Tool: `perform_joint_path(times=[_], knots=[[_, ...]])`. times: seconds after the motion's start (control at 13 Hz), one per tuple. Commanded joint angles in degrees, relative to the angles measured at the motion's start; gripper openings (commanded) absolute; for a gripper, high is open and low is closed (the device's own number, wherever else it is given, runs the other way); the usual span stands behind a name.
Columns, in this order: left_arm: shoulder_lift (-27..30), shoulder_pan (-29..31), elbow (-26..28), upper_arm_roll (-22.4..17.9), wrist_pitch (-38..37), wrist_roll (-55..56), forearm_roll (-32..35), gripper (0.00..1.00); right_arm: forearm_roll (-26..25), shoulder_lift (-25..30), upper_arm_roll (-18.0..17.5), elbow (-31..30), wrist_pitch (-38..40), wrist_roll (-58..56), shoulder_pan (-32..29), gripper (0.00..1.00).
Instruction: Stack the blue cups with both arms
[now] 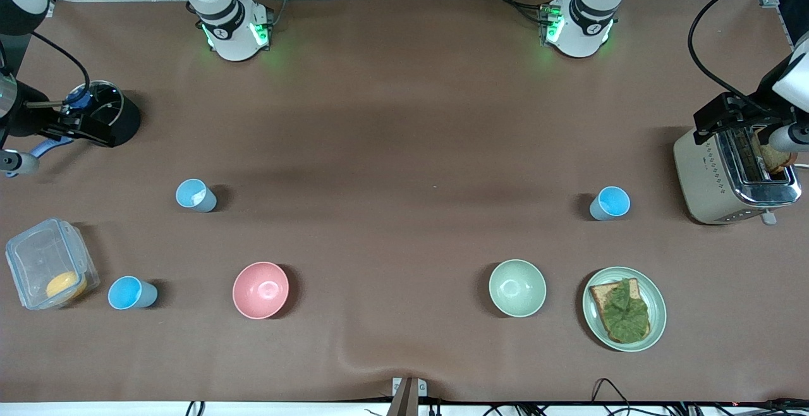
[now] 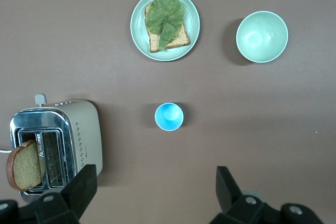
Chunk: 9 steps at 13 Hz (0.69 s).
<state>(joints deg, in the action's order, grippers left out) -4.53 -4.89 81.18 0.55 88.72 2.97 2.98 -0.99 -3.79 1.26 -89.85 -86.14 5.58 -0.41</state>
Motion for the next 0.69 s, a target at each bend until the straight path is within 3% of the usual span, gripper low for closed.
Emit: perform_joint_path(times=[0.0, 0.23, 0.62], knots=[[0.31, 0.75, -0.06, -0.37, -0.75, -2.09, -2.27, 1.0, 1.95, 1.59, 1.19, -1.82, -0.78, 0.83, 0.15, 1.0], [-0.56, 1.11, 0.03, -0.46, -0.75, -2.27, -2.53, 1.0, 1.95, 1.59, 1.2, -1.74, -0.52, 0.83, 0.24, 1.0], [1.63, 4.18, 11.61, -0.2, 6.09, -1.92, -4.29, 1.0, 1.95, 1.59, 0.93, -1.65, -0.43, 0.83, 0.15, 1.0]])
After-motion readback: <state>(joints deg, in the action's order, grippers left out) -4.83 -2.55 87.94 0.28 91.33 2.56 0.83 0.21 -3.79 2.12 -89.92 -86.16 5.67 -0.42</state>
